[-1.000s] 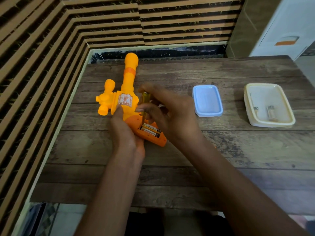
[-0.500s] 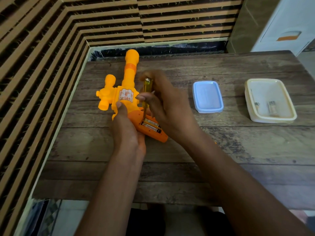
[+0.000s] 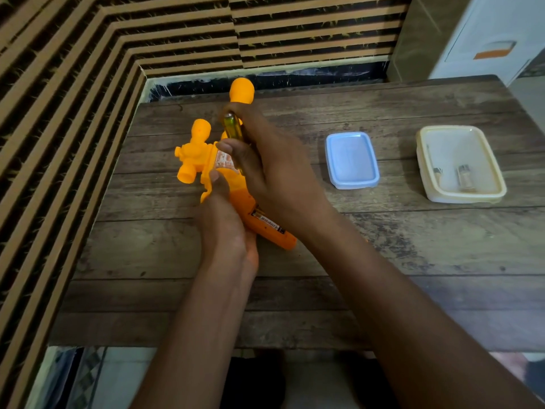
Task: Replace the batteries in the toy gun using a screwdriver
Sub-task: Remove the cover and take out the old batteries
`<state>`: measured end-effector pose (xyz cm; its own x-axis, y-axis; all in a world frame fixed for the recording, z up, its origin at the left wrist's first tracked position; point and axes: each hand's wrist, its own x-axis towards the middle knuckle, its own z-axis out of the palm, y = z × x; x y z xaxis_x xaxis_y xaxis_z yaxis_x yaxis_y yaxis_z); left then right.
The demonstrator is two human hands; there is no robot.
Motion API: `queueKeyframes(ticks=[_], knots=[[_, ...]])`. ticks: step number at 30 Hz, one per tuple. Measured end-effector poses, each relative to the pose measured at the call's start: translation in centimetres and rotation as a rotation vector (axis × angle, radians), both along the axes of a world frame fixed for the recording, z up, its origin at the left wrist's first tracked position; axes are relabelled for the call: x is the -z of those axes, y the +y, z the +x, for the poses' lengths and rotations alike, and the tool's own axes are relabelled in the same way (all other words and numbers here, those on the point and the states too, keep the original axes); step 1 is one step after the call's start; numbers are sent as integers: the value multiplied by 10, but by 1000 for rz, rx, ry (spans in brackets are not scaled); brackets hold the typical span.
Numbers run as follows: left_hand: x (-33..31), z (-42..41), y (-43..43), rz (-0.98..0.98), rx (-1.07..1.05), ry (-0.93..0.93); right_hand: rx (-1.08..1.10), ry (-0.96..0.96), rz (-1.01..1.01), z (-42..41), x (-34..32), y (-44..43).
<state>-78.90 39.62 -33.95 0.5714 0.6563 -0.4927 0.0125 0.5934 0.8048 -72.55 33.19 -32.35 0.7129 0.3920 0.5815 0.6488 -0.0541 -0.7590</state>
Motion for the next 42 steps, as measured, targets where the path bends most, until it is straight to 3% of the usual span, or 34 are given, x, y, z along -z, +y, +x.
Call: queueKeyframes(ticks=[11, 18, 29, 34, 42], knots=[[6, 2, 2, -45, 51, -53, 3, 9, 22, -1, -6, -13], [6, 2, 8, -62, 72, -66, 69, 85, 181, -3, -13, -26], [11, 4, 11, -95, 33, -83, -32, -59, -315, 3, 11, -35], [8, 5, 16, -85, -18, -68, -70, -27, -630, 3, 14, -39], [9, 6, 18, -83, -46, -62, 5, 5, -521, 4, 19, -31]])
